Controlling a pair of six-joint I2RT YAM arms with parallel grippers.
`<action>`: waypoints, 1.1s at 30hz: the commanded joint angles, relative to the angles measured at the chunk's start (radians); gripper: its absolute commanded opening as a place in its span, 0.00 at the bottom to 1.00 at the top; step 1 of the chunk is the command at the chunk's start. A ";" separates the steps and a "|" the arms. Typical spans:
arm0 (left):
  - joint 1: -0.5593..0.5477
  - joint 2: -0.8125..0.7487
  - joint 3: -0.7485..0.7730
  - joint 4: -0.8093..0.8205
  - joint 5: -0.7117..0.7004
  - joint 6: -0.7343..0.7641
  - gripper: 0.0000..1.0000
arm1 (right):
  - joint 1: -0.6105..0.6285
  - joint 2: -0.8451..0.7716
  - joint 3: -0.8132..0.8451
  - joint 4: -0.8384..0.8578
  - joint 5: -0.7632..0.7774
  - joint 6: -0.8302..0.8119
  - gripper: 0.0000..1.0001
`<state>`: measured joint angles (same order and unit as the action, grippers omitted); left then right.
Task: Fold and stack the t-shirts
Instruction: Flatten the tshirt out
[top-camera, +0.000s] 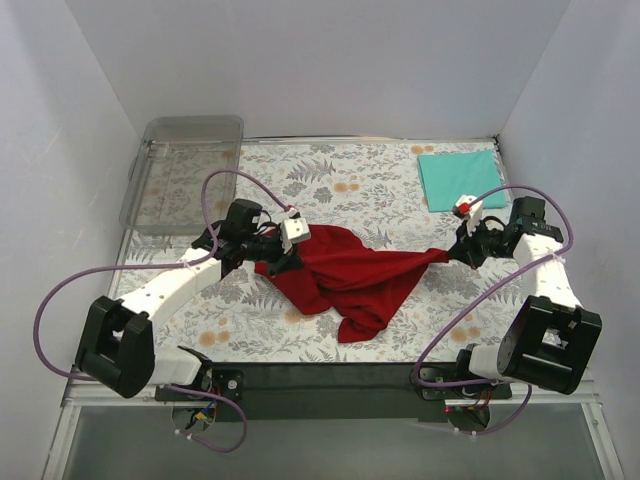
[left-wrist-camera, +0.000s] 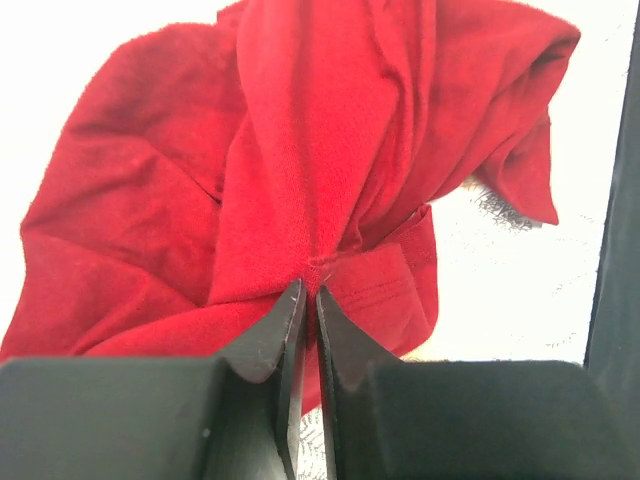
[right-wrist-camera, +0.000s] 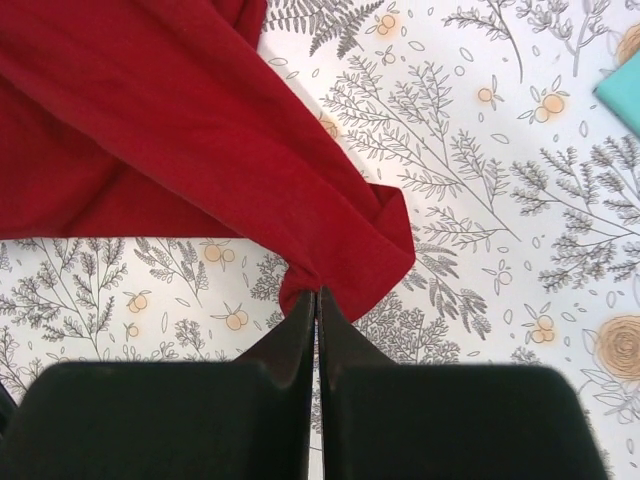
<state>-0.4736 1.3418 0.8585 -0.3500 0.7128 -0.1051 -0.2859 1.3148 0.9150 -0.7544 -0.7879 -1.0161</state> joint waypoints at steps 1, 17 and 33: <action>-0.002 -0.055 -0.035 0.061 0.010 -0.033 0.10 | 0.007 -0.028 0.050 -0.013 -0.017 0.017 0.01; -0.014 0.092 -0.116 0.184 -0.013 -0.146 0.21 | 0.027 0.035 -0.025 -0.008 -0.036 0.013 0.01; -0.045 0.103 -0.119 0.209 -0.111 -0.171 0.24 | 0.028 0.046 -0.027 -0.010 -0.036 0.007 0.01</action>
<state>-0.5117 1.4567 0.7391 -0.1673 0.6411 -0.2676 -0.2611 1.3514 0.8860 -0.7589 -0.7921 -0.9993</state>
